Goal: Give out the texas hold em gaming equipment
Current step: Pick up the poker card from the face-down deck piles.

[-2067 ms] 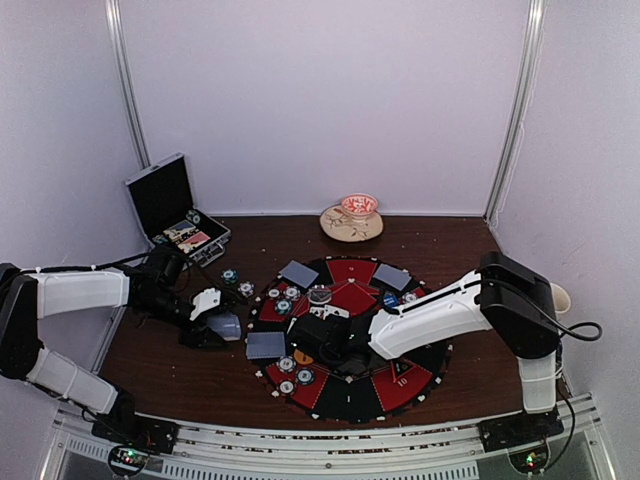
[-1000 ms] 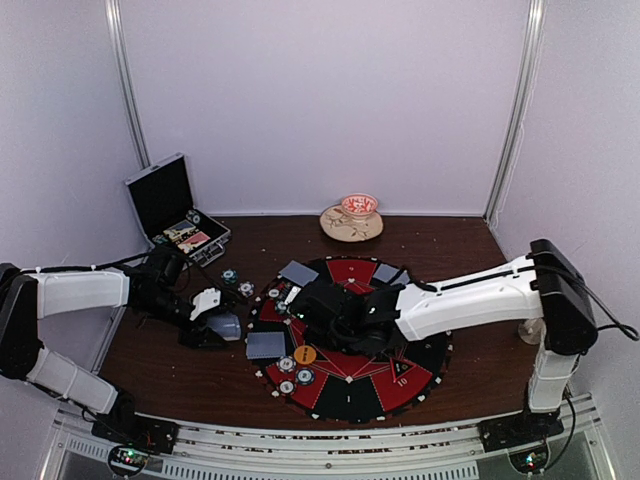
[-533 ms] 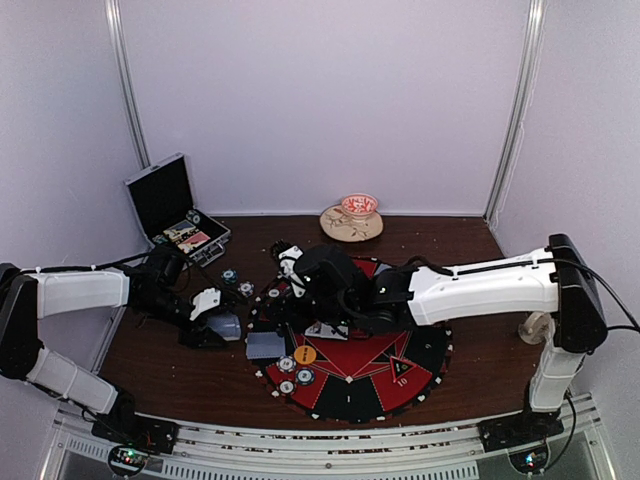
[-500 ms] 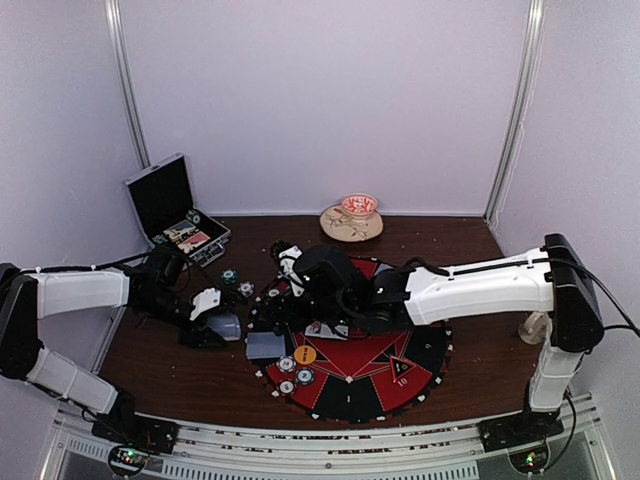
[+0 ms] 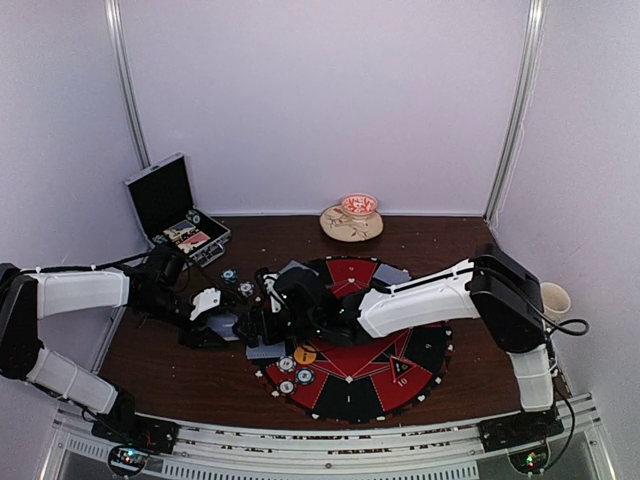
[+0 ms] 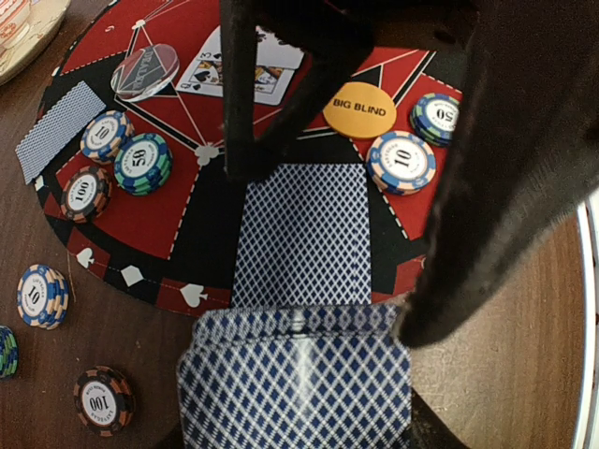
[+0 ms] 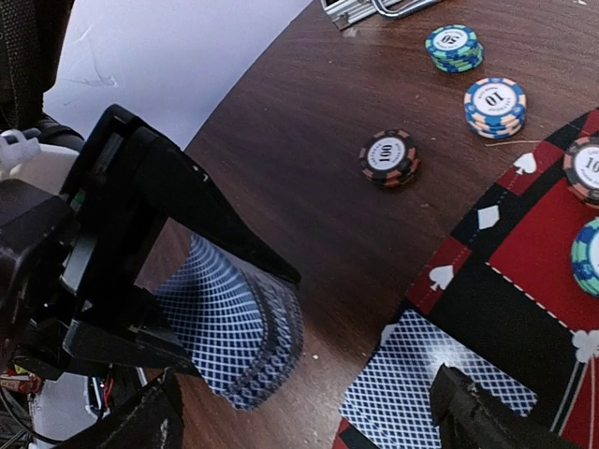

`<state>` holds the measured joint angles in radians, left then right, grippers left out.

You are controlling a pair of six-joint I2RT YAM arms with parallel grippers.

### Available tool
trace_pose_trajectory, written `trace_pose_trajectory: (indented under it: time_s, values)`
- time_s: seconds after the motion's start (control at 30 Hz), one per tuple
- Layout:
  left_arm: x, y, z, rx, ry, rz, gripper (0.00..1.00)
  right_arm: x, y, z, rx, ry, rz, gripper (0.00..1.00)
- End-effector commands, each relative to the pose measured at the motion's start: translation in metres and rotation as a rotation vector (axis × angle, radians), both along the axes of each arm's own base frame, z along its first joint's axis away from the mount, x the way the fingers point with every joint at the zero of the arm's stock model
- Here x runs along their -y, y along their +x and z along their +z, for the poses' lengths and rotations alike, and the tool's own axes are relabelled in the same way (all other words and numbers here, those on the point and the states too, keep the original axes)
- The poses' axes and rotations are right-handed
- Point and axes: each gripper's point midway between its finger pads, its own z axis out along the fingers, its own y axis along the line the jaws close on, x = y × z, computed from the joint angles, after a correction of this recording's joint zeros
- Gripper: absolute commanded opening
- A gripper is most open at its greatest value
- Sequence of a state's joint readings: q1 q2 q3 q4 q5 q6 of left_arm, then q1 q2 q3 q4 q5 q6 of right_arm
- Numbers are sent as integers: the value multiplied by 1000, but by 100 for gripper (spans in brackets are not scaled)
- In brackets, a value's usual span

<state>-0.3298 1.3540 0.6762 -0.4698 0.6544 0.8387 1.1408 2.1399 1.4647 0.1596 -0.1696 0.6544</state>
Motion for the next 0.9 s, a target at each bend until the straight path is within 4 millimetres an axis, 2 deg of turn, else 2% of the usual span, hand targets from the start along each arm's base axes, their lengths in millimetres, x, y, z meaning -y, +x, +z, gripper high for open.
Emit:
trace_pose_trajectory:
  time_s: [0.0, 0.4, 0.53, 0.67, 0.87]
  values:
    - [3, 4, 8, 34, -26, -5, 52, -24, 0, 21, -39, 133, 36, 92]
    - [3, 4, 8, 33, -27, -6, 52, -51, 8, -1, -127, 195, 63, 88]
    - [3, 4, 8, 34, -26, -8, 52, -54, 10, -9, -138, 175, 62, 85]
    - [2, 4, 7, 32, -26, -7, 52, -44, 18, -21, -150, 124, 11, 80]
    - [3, 4, 7, 31, -26, -8, 52, -13, 33, -38, -169, 56, -76, 68]
